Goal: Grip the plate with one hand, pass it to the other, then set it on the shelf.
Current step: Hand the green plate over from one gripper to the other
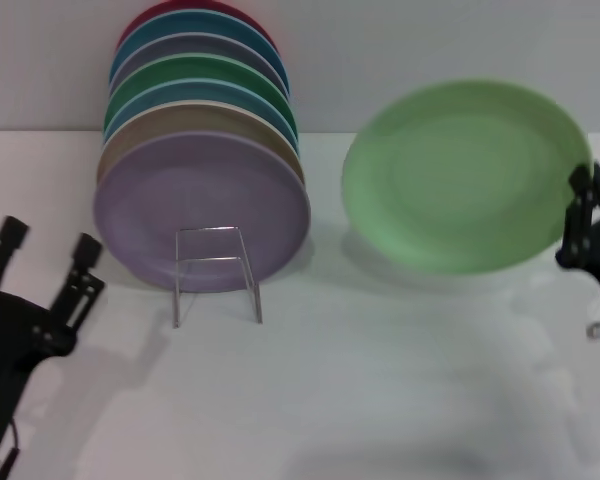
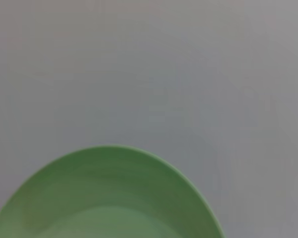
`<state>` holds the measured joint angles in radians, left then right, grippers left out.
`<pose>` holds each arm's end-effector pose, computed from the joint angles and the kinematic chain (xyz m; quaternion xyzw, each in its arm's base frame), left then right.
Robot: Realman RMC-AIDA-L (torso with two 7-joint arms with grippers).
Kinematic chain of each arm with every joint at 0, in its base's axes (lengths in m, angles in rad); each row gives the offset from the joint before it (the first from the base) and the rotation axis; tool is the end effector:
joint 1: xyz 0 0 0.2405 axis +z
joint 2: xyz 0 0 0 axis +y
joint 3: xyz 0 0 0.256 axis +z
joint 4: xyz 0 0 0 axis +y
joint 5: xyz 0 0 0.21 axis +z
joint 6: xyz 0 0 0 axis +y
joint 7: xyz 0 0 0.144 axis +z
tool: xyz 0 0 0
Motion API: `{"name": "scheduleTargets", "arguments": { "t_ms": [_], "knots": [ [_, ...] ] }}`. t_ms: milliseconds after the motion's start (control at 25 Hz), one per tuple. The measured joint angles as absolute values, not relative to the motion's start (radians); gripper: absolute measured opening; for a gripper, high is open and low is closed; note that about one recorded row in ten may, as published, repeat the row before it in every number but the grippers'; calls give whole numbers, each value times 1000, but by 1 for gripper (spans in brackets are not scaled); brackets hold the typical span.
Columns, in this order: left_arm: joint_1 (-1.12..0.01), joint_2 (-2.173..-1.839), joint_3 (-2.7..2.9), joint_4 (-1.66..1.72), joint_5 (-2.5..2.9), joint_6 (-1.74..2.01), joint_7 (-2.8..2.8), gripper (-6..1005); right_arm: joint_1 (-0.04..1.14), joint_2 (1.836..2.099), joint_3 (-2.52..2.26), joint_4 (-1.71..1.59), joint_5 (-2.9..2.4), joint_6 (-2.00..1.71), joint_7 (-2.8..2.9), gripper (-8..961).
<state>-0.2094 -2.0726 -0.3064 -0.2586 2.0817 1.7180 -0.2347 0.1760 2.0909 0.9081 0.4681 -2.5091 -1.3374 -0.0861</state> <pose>-0.2947 0.2194 -0.0257 -0.6887 -0.1658 -0.4839 0.5138 0.2912 0.2722 -0.0251 -0.6812 0.1317 0.3556 0.6262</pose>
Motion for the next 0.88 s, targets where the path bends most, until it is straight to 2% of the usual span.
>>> {"name": "scheduleTargets", "arguments": {
  "t_ms": [240, 880],
  "knots": [
    [-226, -2075, -178, -272, 2082, 1674, -223, 810, 85, 2091, 763, 510, -2509, -1424, -141, 18],
    [-299, -2079, -86, -321, 2108, 1509, -221, 785, 18, 2092, 537, 658, -2382, -1429, -438, 18]
  ]
}}
